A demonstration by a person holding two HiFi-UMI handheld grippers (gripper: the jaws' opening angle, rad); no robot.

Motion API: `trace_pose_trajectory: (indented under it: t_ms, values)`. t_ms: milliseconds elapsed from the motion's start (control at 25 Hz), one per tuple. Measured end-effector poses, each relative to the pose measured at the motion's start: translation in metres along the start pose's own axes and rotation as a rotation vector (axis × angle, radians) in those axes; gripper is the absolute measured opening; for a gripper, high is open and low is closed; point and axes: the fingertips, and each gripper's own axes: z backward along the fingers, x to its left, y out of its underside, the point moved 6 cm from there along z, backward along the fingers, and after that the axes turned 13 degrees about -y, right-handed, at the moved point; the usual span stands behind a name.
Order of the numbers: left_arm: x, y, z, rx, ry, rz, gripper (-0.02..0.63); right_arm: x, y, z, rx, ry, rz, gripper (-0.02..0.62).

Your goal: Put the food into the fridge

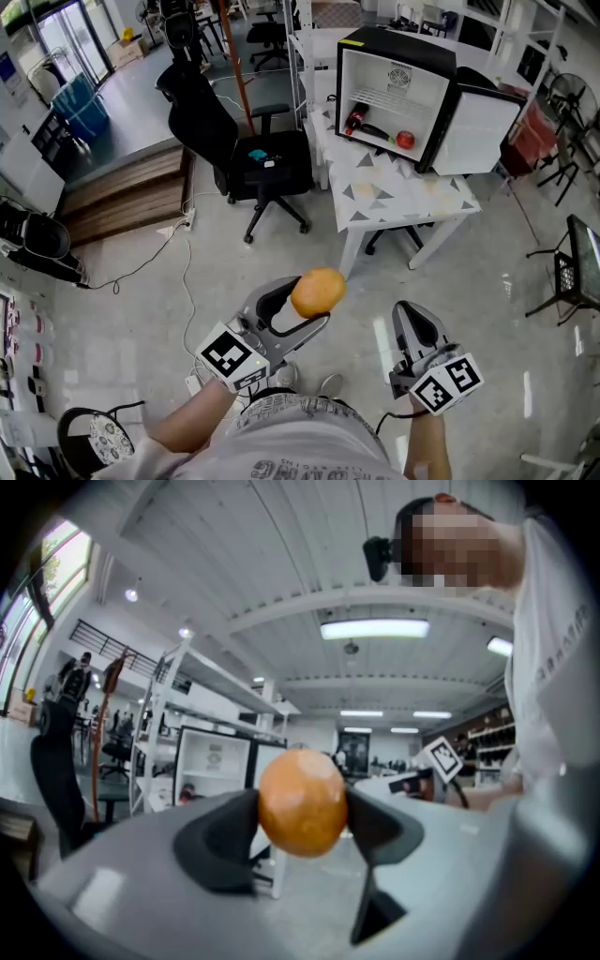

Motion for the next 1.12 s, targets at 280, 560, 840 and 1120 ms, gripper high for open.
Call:
trace_pose_trajectory:
  t_ms: [280, 560, 840, 1120]
  values:
    - [-0.028, 0.000, -0.010, 0.005, -0.023, -0.011, 0.302, -0.018, -0.003, 0.022, -0.008, -0.018, -0.023, 0.002]
    - [-0.045, 0.004, -0.024, 0.008, -0.037, -0.017, 0.301, -0.037, -0.002, 0.037, 0.003, -0.035, -0.034, 0.002]
    - [-0.050, 0.007, -0.040, 0.018, -0.041, -0.027, 0.301, -0.054, -0.005, 0.044, -0.001, -0.033, -0.040, 0.002]
    - [-0.048, 0.007, -0.052, 0.014, -0.052, -0.027, 0.301, -0.068, -0.010, 0.044, -0.003, -0.039, -0.036, 0.002]
